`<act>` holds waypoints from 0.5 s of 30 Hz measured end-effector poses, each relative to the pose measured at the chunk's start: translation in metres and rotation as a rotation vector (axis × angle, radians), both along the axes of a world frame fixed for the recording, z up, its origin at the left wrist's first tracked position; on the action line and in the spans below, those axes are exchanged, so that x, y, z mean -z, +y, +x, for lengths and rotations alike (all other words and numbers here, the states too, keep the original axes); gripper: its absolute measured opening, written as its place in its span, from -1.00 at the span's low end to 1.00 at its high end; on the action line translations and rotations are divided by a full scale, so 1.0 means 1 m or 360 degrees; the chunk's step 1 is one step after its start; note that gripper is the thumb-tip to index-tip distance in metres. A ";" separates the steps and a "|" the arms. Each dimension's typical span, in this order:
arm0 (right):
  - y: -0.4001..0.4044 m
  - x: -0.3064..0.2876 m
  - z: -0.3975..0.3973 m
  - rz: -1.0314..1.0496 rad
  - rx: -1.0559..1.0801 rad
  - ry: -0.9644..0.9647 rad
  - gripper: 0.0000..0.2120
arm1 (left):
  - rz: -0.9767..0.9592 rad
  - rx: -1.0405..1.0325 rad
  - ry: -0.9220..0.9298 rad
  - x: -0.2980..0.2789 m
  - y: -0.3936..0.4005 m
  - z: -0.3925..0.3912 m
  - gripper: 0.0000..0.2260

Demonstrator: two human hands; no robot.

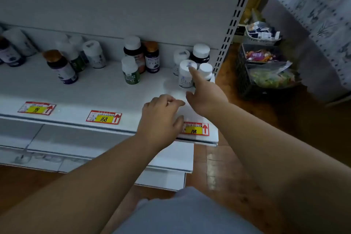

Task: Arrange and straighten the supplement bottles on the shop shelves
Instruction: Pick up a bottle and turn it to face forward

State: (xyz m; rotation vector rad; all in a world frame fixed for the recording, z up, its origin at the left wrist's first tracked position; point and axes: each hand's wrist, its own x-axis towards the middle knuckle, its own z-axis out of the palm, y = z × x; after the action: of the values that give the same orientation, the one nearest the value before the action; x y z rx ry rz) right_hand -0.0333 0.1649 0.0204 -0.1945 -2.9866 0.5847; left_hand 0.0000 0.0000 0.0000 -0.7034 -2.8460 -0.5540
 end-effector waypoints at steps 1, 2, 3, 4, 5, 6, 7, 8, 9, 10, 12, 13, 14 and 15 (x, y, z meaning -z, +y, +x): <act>-0.002 -0.003 -0.004 0.0044 0.0002 -0.0062 -0.27 | 0.0036 0.0021 -0.0023 -0.001 -0.001 -0.005 -0.66; -0.005 -0.004 -0.008 0.0084 0.0003 -0.0118 -0.25 | 0.0056 0.0005 -0.0049 -0.004 -0.001 -0.009 -0.65; -0.007 -0.006 -0.011 0.0114 0.0007 -0.0193 -0.25 | 0.0077 -0.0004 -0.0053 -0.004 -0.001 -0.014 -0.66; -0.010 -0.007 -0.012 0.0176 0.0009 -0.0269 -0.26 | 0.0092 -0.0027 -0.0112 -0.005 -0.001 -0.018 -0.67; -0.012 -0.009 -0.013 0.0186 0.0008 -0.0292 -0.30 | 0.0121 -0.0035 -0.0148 -0.007 -0.001 -0.023 -0.68; -0.014 -0.011 -0.013 0.0171 0.0012 -0.0277 -0.36 | 0.0135 -0.0040 -0.0186 -0.009 0.000 -0.027 -0.70; -0.016 -0.012 -0.011 0.0152 0.0027 -0.0230 -0.45 | 0.0143 -0.0051 -0.0207 -0.011 0.000 -0.031 -0.71; -0.018 -0.012 -0.009 0.0135 0.0071 -0.0162 -0.52 | 0.0141 -0.0065 -0.0236 -0.014 -0.001 -0.036 -0.73; -0.019 -0.011 -0.006 0.0174 0.0113 -0.0061 -0.56 | 0.0143 -0.0067 -0.0237 -0.015 -0.002 -0.040 -0.74; -0.020 -0.010 -0.004 0.0230 0.0144 0.0025 -0.59 | 0.0148 -0.0066 -0.0245 -0.016 -0.002 -0.044 -0.76; -0.022 -0.007 -0.002 0.0334 0.0126 0.0150 -0.63 | 0.0139 -0.0071 -0.0284 -0.017 -0.001 -0.051 -0.78; -0.022 -0.007 -0.004 0.0363 0.0081 0.0174 -0.66 | 0.0112 -0.0076 -0.0305 -0.016 0.000 -0.056 -0.79; -0.020 -0.008 -0.006 0.0365 0.0039 0.0168 -0.68 | 0.0078 -0.0075 -0.0332 -0.015 0.001 -0.060 -0.78; -0.019 -0.009 -0.010 0.0341 0.0005 0.0147 -0.70 | 0.0053 -0.0071 -0.0354 -0.014 0.002 -0.065 -0.77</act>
State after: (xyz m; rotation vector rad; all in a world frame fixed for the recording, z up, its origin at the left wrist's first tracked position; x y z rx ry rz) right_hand -0.0433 0.1456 0.0297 -0.1512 -2.9299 0.2625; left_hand -0.0649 0.0021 0.0137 -0.6058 -3.0394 -0.7122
